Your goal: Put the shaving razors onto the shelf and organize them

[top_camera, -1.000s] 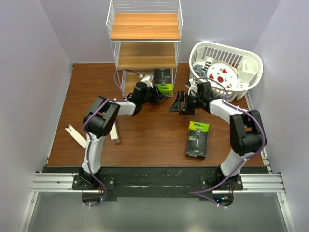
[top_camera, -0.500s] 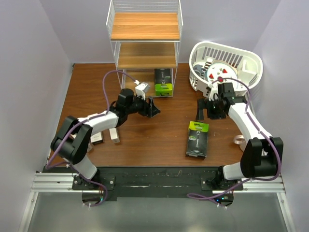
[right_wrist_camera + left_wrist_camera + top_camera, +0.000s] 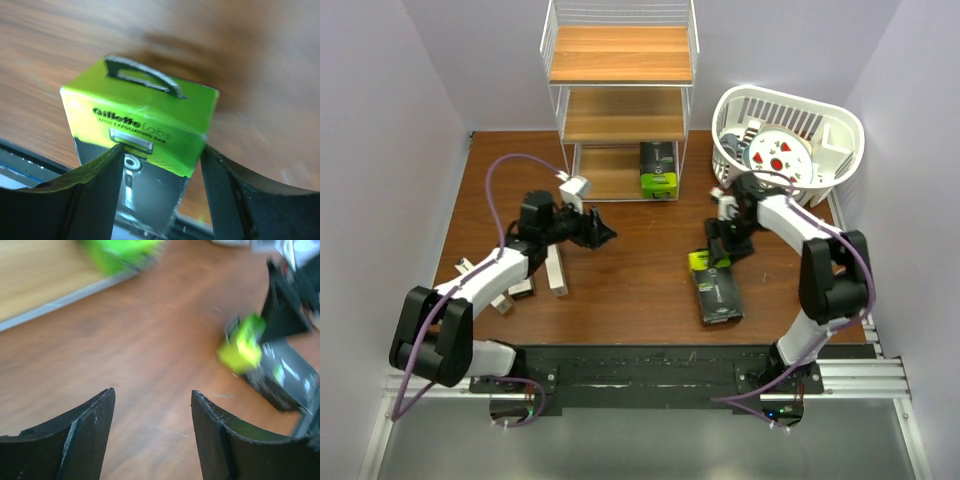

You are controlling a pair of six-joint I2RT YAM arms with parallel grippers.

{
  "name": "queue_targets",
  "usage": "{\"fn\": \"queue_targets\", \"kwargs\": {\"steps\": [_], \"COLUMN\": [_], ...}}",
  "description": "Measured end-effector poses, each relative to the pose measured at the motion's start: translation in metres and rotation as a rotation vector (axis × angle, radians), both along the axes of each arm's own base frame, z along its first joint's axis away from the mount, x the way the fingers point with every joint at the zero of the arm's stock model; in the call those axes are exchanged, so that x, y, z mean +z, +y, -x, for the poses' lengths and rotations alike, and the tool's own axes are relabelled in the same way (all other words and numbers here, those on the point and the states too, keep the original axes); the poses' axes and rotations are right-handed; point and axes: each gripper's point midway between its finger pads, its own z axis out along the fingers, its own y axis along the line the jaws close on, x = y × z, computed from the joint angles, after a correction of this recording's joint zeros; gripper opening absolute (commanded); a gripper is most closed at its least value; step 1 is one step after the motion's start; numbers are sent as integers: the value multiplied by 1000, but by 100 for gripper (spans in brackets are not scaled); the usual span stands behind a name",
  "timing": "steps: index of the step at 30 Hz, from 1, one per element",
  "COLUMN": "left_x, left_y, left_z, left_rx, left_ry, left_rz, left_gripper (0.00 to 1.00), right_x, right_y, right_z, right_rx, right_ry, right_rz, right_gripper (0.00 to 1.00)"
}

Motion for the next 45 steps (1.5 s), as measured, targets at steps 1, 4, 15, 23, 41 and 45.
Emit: {"fn": "queue_targets", "kwargs": {"steps": [1,4,15,23,41,45], "left_x": [2,14,12,-31,-75,-86], "left_y": [10,39,44,-23,-122,-117], "left_z": [-6,-19,-5,19,-22,6], "left_rx": [29,113,97,-111,-352,-390], "left_ry": [-7,-34,-24,87,58,73], "left_rz": [2,16,52,-6,-106,-127], "left_gripper": [66,66,67,68,65,65], "right_x": [1,3,77,97,10,4], "right_y": [21,93,151,115,84,77], "right_z": [-6,-22,-18,33,103,83], "right_rx": [70,303,461,322,230,175], "right_ry": [-16,-79,-365,-311,18,17], "right_rz": [-15,-66,-76,-200,-190,-165], "right_gripper": [65,76,90,65,31,35]}}
